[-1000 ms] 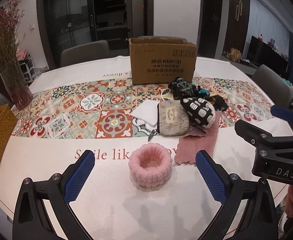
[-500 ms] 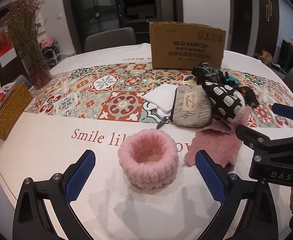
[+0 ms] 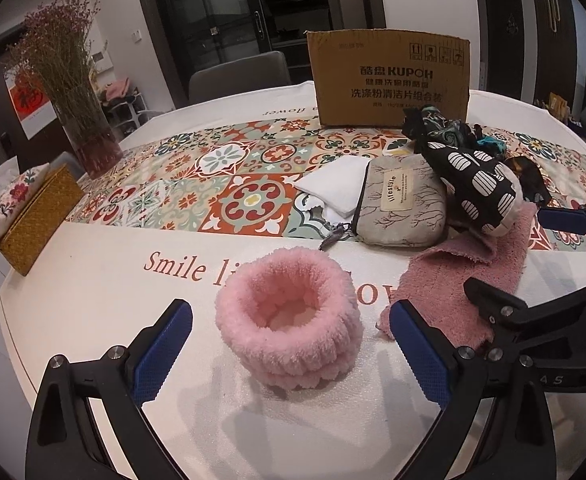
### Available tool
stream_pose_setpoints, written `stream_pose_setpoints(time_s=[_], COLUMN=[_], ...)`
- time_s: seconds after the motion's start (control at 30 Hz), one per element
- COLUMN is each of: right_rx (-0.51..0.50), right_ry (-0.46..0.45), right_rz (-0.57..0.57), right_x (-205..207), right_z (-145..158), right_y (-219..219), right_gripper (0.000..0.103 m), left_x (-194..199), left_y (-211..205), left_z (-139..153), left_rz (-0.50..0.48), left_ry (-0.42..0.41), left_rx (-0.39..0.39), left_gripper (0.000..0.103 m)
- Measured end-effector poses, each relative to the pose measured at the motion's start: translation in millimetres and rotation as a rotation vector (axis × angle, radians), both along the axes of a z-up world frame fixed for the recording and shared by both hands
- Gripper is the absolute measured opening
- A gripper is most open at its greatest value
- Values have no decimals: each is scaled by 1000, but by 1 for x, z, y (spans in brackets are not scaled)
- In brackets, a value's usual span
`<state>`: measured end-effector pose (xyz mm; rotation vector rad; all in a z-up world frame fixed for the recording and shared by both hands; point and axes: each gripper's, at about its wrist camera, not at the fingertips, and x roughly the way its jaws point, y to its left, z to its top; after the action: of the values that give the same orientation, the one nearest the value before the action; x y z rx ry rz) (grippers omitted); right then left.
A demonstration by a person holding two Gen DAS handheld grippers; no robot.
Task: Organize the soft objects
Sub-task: 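Lower the left tool onto the pink hair band while the right tool approaches the pink towel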
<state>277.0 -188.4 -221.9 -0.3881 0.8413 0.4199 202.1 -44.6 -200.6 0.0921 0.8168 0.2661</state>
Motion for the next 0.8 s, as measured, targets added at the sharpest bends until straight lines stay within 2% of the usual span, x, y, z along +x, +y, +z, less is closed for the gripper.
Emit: stream_pose_setpoints(time_s=[0.1, 0.37, 0.57, 0.7, 0.8], right_rx=[-27, 12, 100, 100, 104], right_ry=[8, 40, 118, 114, 110], right_rz=[29, 49, -9, -17, -9], right_x=[4, 15, 22, 21, 18], right_z=[-7, -12, -17, -17, -16], right_y=[3, 2, -7, -7, -6], right_gripper=[102, 102, 102, 101, 90], left_x=[3, 10, 12, 14, 13], left_y=[-2, 1, 3, 5, 5], left_z=[-3, -8, -9, -11, -10], left_rz=[7, 13, 13, 14, 6], left_ry=[-5, 18, 20, 24, 23], left_rx=[10, -29, -51, -63, -63], left_gripper=[101, 91, 87, 78, 67])
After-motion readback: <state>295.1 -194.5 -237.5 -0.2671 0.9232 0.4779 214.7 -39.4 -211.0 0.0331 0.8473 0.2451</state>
